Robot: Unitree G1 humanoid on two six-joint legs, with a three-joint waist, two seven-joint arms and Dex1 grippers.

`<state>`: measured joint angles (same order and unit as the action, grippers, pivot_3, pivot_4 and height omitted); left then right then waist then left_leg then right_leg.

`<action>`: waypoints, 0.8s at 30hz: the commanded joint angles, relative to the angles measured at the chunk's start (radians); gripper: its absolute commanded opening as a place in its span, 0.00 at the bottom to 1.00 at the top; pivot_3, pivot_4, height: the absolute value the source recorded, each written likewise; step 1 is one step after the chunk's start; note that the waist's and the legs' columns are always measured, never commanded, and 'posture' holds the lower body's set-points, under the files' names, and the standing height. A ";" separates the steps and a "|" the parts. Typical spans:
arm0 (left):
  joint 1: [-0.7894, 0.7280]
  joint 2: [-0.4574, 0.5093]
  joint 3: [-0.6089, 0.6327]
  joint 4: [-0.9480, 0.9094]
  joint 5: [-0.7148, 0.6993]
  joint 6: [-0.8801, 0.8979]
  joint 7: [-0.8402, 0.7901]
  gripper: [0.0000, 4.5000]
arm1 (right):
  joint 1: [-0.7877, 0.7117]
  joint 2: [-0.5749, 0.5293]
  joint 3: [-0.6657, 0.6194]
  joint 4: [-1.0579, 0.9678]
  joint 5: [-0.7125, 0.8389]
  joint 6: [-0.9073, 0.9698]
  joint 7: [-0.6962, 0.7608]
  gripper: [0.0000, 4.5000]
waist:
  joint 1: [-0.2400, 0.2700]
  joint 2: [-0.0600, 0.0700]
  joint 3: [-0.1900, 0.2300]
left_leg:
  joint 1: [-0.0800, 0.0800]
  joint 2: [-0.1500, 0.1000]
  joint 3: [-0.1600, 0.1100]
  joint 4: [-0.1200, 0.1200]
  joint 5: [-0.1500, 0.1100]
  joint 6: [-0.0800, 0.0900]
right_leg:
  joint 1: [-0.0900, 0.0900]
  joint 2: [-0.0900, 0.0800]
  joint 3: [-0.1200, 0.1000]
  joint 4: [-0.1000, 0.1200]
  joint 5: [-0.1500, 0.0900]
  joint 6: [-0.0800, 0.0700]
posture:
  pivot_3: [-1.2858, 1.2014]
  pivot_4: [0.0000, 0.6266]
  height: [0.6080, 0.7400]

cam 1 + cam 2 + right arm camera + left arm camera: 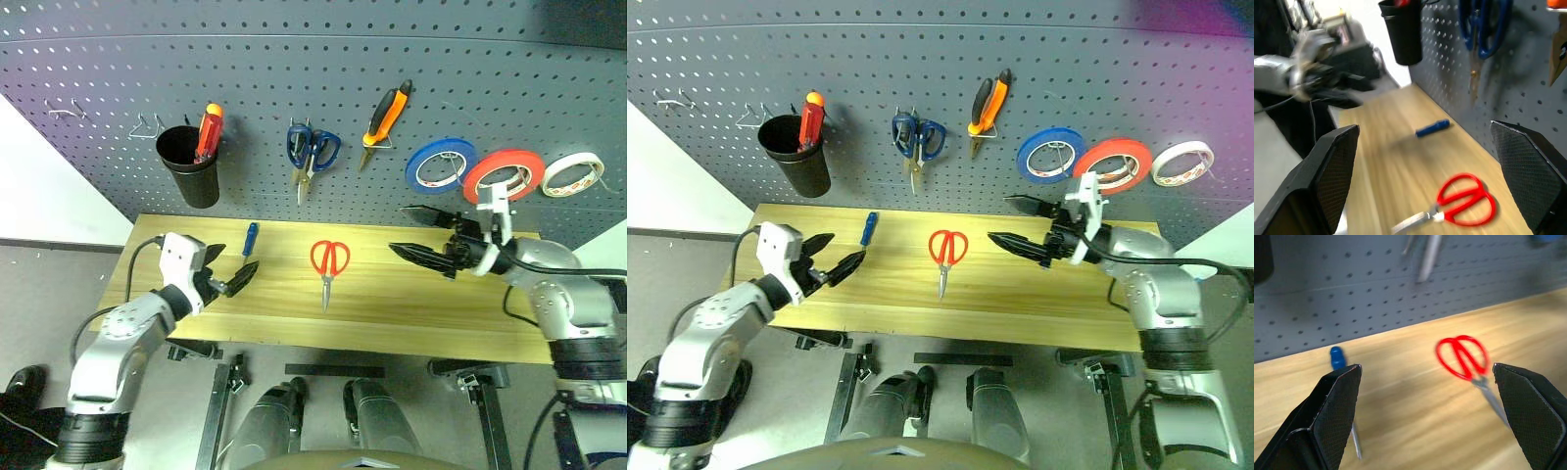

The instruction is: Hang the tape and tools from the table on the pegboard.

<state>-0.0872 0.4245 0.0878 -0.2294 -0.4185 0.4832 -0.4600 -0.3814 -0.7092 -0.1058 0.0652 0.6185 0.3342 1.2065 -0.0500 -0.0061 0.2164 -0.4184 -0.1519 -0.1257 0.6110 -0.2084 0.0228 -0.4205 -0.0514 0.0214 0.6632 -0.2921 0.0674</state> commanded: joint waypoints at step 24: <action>-0.476 -0.467 -0.169 0.401 0.251 0.467 0.427 1.00 | 0.002 0.025 -0.016 -0.152 0.062 0.112 0.029 1.00 | -0.022 -0.013 0.043 | -0.010 0.001 0.008 0.019 -0.004 0.007 | -0.003 0.000 0.003 0.001 0.008 0.010 | 0.41 0.49 1.00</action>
<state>-0.5502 -0.0358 -0.0756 0.1884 -0.1691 0.9302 -0.0377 -0.3811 -0.6841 -0.0873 -0.0389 0.6534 0.4458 1.2405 -0.0724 -0.0194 0.2598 -0.4281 -0.1513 -0.1170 0.6297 -0.2129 0.0304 -0.4238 -0.0519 0.0245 0.6641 -0.2839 0.0777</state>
